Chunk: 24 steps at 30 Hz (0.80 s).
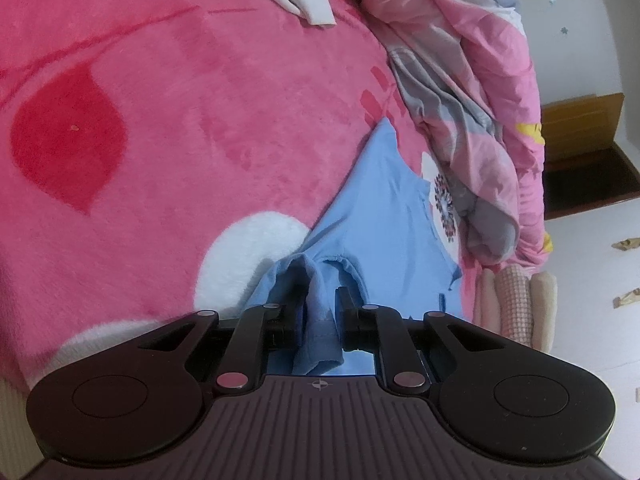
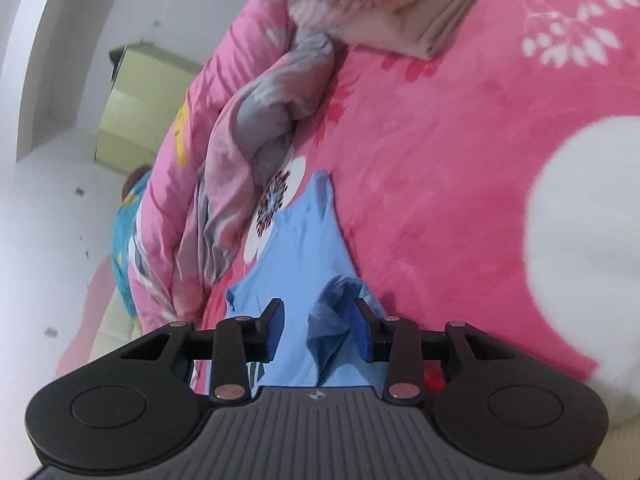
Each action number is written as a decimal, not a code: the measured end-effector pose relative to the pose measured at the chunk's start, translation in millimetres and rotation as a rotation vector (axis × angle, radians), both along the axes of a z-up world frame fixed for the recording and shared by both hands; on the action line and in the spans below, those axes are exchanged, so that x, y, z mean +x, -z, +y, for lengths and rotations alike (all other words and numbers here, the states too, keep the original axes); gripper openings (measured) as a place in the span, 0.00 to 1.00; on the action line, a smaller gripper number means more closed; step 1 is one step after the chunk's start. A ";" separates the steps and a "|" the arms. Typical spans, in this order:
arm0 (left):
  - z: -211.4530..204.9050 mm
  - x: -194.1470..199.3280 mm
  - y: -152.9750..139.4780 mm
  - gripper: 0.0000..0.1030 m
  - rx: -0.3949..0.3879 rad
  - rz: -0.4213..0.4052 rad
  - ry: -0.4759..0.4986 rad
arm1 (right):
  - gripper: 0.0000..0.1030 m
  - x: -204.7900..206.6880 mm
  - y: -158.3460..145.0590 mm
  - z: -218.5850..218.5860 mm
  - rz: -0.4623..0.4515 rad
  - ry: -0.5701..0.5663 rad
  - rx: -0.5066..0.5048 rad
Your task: Fold clothes
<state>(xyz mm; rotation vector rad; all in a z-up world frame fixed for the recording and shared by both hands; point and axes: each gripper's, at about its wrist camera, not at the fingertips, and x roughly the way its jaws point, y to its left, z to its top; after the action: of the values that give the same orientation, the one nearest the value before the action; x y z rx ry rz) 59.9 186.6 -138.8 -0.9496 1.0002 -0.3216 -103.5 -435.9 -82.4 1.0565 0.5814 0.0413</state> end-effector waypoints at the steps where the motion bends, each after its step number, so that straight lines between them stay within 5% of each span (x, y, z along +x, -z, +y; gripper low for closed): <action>1: -0.7 0.1 -0.5 0.13 0.006 -0.004 0.002 | 0.31 2.0 -0.9 2.2 0.002 -0.009 -0.017; 4: -3.0 0.1 -3.4 0.08 0.037 -0.018 0.008 | 0.06 7.0 -3.8 8.7 0.004 -0.031 -0.066; 24: 2.7 18.1 -58.9 0.04 -0.079 -0.214 0.001 | 0.04 20.3 -73.0 13.6 -0.198 0.023 -0.215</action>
<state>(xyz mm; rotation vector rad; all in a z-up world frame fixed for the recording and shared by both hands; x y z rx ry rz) 78.0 189.3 -79.9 -0.9640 0.7965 -0.4565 -83.2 -422.3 -9.4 0.8380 0.3852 0.0610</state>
